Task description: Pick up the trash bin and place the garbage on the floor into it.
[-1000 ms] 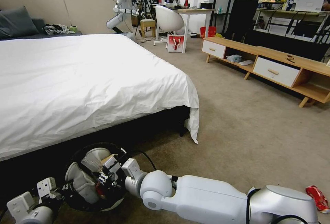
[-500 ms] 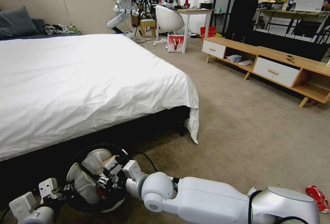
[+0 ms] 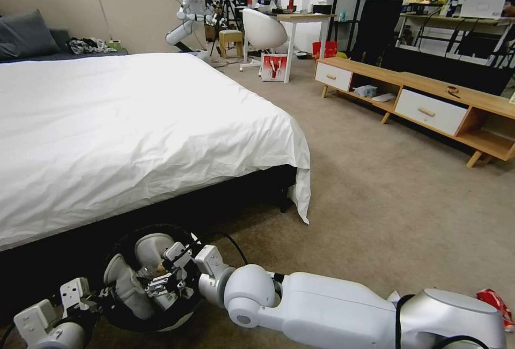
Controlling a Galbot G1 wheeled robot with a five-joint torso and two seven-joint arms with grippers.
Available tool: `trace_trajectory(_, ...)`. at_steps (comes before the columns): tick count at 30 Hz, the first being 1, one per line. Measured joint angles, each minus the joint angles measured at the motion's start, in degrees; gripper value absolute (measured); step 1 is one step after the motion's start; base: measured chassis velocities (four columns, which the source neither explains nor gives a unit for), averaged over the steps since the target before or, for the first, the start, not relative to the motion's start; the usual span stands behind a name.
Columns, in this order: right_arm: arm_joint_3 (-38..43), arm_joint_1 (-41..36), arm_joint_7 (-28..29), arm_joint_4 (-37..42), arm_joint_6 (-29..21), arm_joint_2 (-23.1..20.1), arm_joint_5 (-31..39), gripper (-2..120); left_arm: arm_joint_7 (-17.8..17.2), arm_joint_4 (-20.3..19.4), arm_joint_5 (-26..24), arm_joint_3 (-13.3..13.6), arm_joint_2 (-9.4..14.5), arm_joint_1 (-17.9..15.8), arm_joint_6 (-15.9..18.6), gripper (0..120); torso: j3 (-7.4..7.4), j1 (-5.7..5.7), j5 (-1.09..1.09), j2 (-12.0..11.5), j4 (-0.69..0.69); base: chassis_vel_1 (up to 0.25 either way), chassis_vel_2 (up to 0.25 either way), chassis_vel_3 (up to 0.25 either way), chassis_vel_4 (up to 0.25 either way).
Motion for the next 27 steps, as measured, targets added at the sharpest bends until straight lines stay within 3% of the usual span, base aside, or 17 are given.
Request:
trace_trajectory(13, 2.99, 2.06, 1.11, 4.57, -0.92, -2.22, 1.52, 100, -0.08, 0.12, -0.09, -0.47, 0.62, 0.14, 0.0, 3, 0.0, 0.0, 0.0, 0.0, 0.0, 0.0, 0.0, 0.0, 0.0)
trace_trajectory(23, 8.82, 3.39, 1.19, 10.87, -1.43, -11.46, 2.77, 100, -0.12, 0.83, -0.11, -1.05, 0.96, 0.26, 0.0, 3, 0.0, 0.0, 0.01, 0.0, 0.0, 0.0, 0.0, 0.0, 0.0)
trace_trajectory(27, 16.75, -2.28, 0.86, 14.15, -1.25, -17.05, 1.76, 100, 0.06, 1.32, 0.32, -1.26, 1.06, 0.34, 0.0, 3, 0.0, 0.0, 0.02, 0.0, -0.01, 0.0, 0.0, 0.0, 0.0)
